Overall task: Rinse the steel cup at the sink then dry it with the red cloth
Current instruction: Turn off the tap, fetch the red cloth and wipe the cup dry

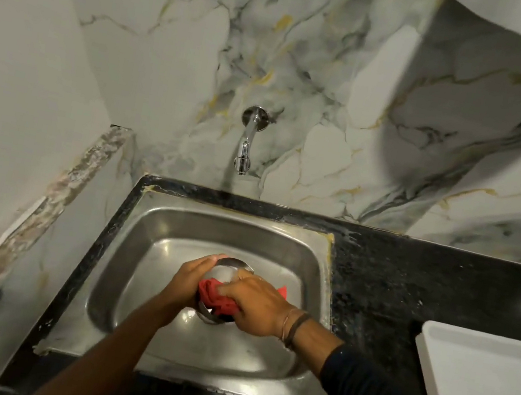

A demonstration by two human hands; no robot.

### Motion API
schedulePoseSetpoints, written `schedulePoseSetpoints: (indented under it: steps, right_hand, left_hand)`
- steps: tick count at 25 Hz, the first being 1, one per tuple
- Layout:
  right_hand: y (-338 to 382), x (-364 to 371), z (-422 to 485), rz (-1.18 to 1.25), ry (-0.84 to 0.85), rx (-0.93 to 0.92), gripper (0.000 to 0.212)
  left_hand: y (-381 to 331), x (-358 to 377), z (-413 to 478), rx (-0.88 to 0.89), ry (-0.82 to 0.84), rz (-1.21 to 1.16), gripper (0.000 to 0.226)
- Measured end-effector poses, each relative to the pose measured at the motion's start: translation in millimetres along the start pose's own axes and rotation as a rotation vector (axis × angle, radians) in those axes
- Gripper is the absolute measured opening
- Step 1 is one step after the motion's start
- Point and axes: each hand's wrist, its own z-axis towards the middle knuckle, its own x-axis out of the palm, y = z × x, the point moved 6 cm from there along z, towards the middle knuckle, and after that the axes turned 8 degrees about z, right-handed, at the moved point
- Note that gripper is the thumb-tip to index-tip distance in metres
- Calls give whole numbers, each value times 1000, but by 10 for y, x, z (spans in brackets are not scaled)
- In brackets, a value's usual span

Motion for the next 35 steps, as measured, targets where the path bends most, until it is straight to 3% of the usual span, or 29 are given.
schedulePoseSetpoints:
  steps: [5, 10, 12, 14, 17, 19, 20, 22, 25, 26, 29, 32, 35]
  right_hand:
    - [-27, 7, 193, 33, 252, 22, 36]
    - [23, 57, 291, -44, 323, 7, 33]
    - [15, 110, 295, -69, 373, 26, 43]
    - [-24, 191, 256, -213, 487, 62, 56]
    - [-58, 231, 220, -652, 615, 74, 46]
    - [-20, 35, 321, -908, 457, 74, 30]
    - [-39, -118, 355, -908, 305, 90, 23]
    - [-163, -522, 340, -668, -39, 193, 15]
    - [-222, -802, 195, -263, -468, 239, 16]
    - [-176, -720, 208, -248, -478, 217, 19]
    - [-96, -221, 346, -270, -280, 191, 23]
    - [-164, -50, 445, -317, -219, 205, 20]
    - [-148, 72, 563, -460, -158, 259, 32]
  left_hand:
    - [-65, -36, 35, 49, 179, 228, 43]
    - [40, -11, 72, 75, 229, 253, 40]
    - [61, 1, 124, 97, 222, 301, 37]
    - [96, 20, 187, 96, 206, 377, 37]
    - [139, 104, 233, 98, 206, 521, 43]
    - [123, 62, 272, 49, 91, 474, 51]
    - [124, 1, 295, -5, -5, 411, 54]
    - [138, -133, 343, -88, -159, 317, 56]
    - [105, -158, 406, -79, -174, 189, 47]
    - [81, -126, 415, -49, -151, 142, 41]
    - [25, -12, 424, 20, -123, 73, 34]
    - [133, -3, 391, 30, -148, 132, 40]
    - [194, -64, 374, 57, -209, 196, 53]
